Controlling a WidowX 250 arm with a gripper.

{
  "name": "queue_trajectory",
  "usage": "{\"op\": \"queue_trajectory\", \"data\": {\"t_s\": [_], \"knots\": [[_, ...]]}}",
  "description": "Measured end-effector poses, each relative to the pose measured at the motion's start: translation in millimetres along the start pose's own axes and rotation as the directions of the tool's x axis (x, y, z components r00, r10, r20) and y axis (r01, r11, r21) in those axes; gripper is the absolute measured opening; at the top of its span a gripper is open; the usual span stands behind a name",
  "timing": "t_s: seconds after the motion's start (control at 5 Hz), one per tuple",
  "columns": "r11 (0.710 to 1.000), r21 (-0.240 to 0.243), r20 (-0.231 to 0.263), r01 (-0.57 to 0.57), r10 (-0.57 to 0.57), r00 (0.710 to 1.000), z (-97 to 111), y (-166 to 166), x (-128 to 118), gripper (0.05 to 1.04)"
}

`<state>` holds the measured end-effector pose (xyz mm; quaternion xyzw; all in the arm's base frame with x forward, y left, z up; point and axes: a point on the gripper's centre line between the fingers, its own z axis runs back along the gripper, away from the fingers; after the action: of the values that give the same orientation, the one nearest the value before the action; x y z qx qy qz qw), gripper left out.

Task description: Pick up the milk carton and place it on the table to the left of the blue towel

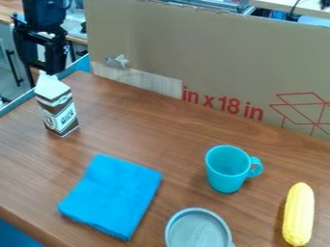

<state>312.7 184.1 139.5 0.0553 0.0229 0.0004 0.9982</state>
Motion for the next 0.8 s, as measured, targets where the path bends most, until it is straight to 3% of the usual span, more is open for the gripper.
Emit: {"op": "queue_trajectory", "data": {"t_s": [0.6, 0.8], "knots": [[0.997, -0.078, -0.044, 0.024, -0.027, 0.999, -24.3, -12.6, -2.9, 1.001], [0.996, -0.081, -0.139, 0.023, -0.034, 0.990, -47.7, -3.0, -3.4, 0.941]]}}
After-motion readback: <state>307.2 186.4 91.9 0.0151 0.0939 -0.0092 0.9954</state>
